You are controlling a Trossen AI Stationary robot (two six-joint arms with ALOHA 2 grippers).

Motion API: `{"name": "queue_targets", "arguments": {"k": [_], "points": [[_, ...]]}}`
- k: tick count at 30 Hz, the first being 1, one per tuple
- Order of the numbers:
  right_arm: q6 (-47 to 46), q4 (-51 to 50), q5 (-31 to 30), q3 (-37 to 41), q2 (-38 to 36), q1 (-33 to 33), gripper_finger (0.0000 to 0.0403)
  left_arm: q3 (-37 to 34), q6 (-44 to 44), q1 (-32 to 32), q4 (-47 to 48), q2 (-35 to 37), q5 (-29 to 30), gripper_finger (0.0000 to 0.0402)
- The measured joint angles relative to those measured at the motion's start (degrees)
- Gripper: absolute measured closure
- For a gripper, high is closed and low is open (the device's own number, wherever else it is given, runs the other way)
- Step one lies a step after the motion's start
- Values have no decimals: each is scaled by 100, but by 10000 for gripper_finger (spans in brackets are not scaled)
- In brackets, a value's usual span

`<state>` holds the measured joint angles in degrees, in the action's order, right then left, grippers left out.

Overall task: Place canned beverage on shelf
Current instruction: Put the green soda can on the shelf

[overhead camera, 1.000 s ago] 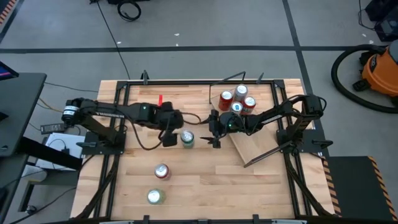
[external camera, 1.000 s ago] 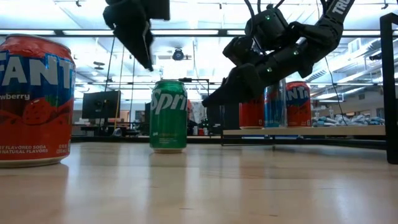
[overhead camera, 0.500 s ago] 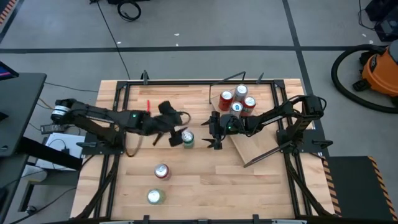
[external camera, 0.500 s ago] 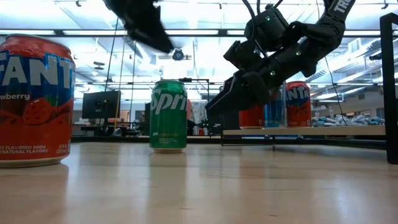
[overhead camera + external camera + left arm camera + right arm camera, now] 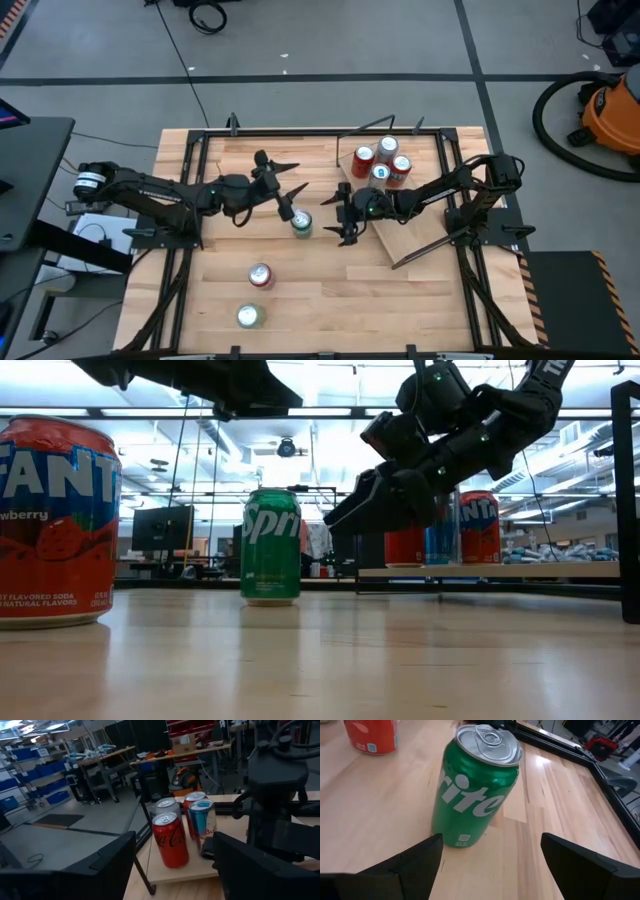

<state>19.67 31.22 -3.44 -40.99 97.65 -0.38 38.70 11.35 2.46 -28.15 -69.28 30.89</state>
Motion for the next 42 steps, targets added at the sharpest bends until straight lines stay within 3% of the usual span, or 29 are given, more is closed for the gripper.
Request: {"name": "queue_targets", "arguments": {"k": [21, 28, 36, 42], "points": [[-279, -137, 0, 0, 0, -4, 55, 0, -19, 0, -31, 3, -118, 127], [-269, -247, 2, 0, 2, -11, 55, 0, 652, -51, -528, 38, -126, 127], [-222, -23, -132, -11, 4, -11, 55, 0, 1258, -597, -463, -79, -110, 127], [-423, -1332, -261, -604, -208, -122, 55, -2, 1868, -541, -157, 247, -441, 127]]}}
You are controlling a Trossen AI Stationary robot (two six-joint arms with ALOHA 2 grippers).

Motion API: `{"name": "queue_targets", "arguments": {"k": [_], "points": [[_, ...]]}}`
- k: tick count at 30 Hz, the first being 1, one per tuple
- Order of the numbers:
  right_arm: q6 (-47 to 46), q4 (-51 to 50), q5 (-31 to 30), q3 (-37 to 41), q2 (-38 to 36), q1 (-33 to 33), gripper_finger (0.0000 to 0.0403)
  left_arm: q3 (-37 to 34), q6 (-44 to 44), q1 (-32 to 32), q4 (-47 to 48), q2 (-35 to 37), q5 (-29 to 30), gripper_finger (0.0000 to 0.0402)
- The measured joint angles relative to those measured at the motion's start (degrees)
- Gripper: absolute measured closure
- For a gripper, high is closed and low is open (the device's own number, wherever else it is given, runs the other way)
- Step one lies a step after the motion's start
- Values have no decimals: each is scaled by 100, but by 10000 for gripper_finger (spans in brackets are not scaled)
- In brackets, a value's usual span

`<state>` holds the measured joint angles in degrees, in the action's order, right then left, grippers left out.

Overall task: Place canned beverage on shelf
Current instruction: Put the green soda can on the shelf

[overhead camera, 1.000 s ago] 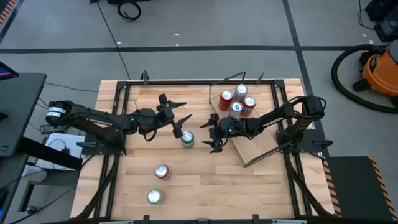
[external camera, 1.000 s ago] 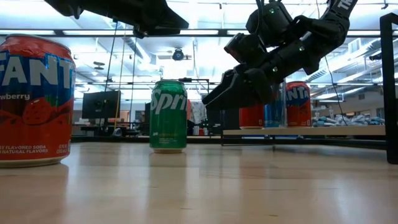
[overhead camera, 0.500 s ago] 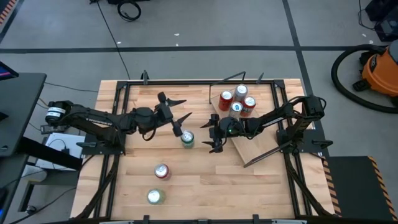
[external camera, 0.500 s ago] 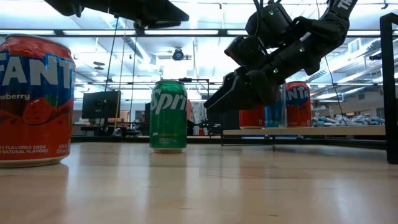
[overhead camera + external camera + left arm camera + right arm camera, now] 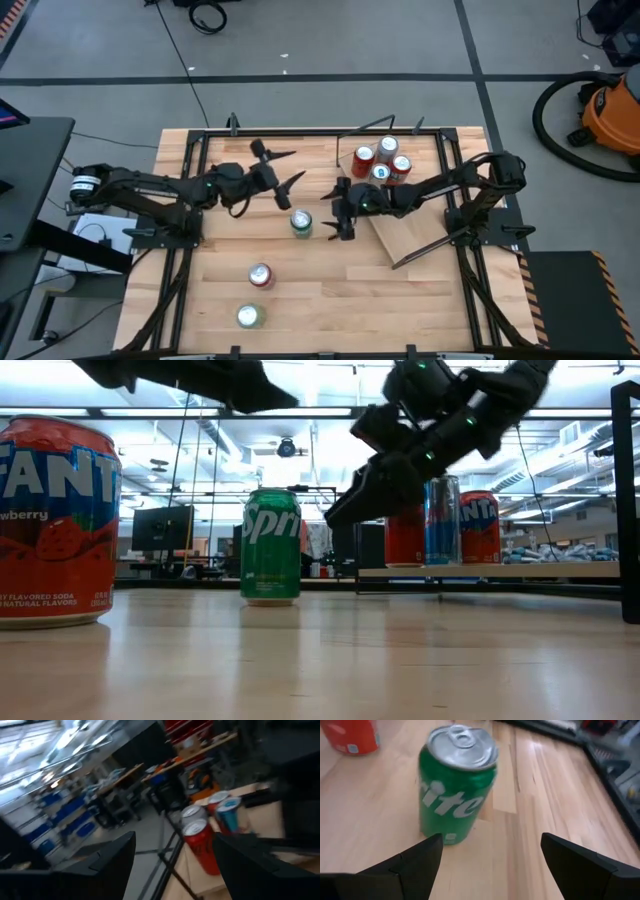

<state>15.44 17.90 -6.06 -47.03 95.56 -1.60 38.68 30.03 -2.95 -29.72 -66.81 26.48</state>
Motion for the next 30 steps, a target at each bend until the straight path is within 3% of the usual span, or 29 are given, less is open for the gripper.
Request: {"name": "queue_targets", "arguments": {"k": [6, 16, 25, 30], "points": [[-205, -1912, -61, -955, -8, -69, 55, -387, -20, -232, 309, 865, -803, 127], [-258, -3700, -430, -2233, -8, 150, 55, -822, -531, -213, 428, 2007, -916, 127], [-440, -5214, -979, -3908, 754, 572, 52, -820, -797, -69, 579, 2177, -912, 127], [-218, -5933, -778, -4949, 1365, 621, 52, -822, -1358, -71, 1179, 2224, -878, 127]]}}
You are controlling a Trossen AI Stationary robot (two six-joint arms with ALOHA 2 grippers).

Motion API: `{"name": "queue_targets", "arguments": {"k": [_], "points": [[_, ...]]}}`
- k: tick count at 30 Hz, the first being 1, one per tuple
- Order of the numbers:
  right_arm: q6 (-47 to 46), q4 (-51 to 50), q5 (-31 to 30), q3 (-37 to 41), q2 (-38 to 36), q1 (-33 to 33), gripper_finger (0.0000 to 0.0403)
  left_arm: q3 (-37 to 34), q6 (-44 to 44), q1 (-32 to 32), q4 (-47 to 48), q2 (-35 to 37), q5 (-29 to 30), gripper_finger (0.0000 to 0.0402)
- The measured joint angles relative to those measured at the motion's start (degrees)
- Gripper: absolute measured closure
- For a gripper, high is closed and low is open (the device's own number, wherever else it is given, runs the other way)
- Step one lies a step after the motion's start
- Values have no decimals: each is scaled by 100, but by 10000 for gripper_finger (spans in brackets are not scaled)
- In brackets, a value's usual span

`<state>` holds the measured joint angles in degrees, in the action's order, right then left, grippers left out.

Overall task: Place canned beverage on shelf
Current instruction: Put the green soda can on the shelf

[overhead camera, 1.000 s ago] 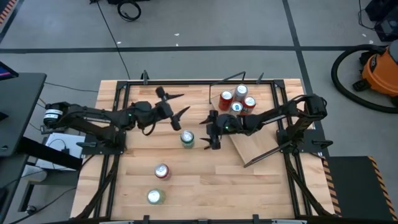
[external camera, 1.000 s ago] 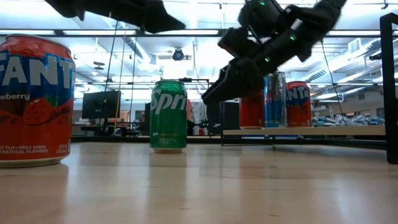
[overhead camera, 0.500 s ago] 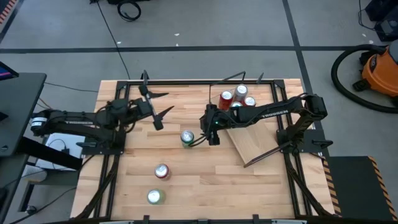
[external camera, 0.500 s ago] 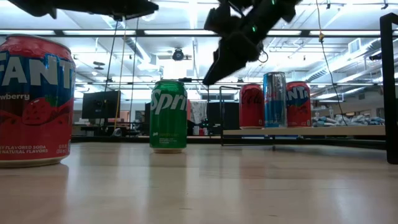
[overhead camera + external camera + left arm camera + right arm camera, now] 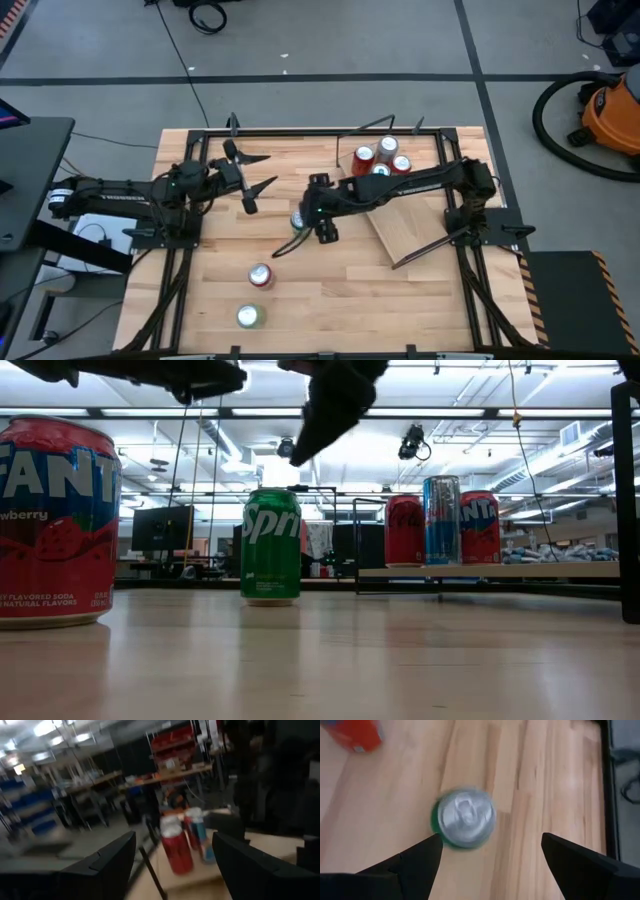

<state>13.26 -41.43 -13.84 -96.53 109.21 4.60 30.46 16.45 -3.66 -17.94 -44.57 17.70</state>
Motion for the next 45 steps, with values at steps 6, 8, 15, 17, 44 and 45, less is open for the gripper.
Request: {"name": "queue_targets", "arguments": {"k": [6, 8, 15, 17, 44, 45], "points": [[723, -358, 189, -392, 181, -4, 33, 15, -871, 19, 877, 124, -3, 127], [829, -359, 232, -394, 190, -4, 15, 1, -1189, 47, 1245, 172, 0, 127], [1306, -355, 526, -385, 339, -4, 4, 3, -2063, 240, 2047, 198, -5, 127], [1376, -105, 678, -392, 367, -6, 4, 4, -2299, 319, 2061, 200, 0, 127], [1986, 967, 1888, -370, 901, -519, 3, 4, -3525, 654, 1974, 176, -1, 127], [2015, 922, 1976, -370, 901, -558, 3, 4, -3528, 652, 1970, 177, -1, 127]]}}
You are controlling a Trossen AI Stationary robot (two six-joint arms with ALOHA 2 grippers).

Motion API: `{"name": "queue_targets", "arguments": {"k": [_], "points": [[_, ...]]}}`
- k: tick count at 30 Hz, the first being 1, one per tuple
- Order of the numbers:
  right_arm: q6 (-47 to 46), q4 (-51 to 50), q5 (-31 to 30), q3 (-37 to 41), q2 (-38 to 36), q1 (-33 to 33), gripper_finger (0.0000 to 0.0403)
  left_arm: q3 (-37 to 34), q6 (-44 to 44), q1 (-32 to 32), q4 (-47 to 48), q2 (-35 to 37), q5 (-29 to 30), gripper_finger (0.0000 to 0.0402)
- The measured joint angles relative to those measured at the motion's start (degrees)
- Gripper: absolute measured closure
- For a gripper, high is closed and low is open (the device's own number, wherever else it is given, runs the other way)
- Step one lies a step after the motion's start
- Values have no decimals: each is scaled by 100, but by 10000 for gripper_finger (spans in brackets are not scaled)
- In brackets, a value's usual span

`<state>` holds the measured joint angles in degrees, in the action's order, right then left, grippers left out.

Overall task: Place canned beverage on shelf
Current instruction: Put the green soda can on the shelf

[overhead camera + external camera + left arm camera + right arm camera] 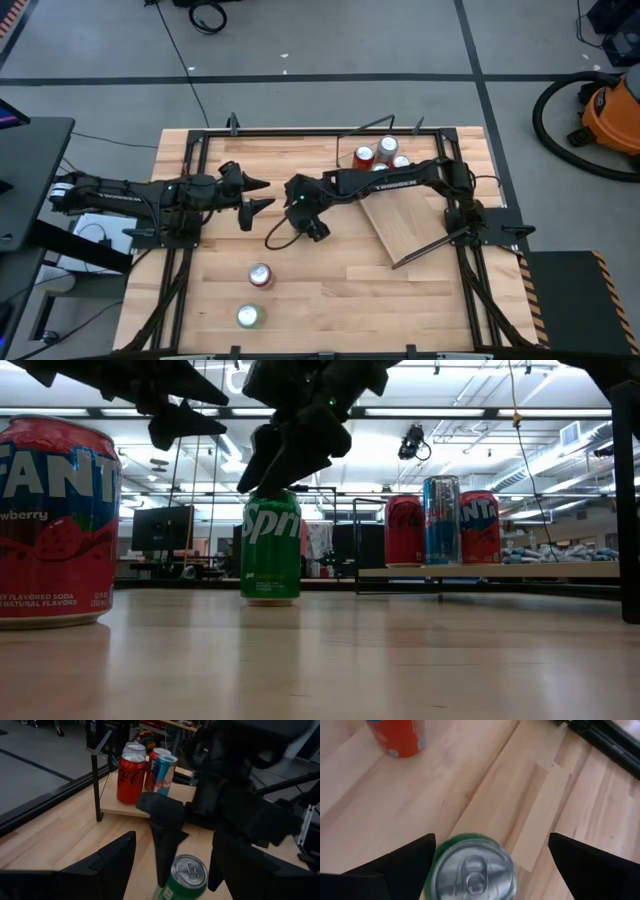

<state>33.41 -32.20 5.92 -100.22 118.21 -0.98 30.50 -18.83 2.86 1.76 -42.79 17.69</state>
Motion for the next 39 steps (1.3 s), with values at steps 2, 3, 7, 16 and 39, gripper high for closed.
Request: {"name": "queue_targets", "arguments": {"k": [2, 3, 7, 16, 39], "points": [[65, 71, 121, 2, 31, -67, 3, 0, 12, 1, 48, 1, 0, 127], [72, 42, 148, 8, 49, -99, 3, 0, 31, -1, 77, -1, 0, 127], [5, -175, 336, 26, 180, -179, 3, 0, 101, -5, 149, -1, 8, 127], [19, -201, 388, 37, 614, -179, 17, 0, 382, -16, 97, 1, 579, 127], [-1039, -2415, -365, -1418, 616, -108, 72, 0, 2246, -399, -735, 1, 1165, 127]]}}
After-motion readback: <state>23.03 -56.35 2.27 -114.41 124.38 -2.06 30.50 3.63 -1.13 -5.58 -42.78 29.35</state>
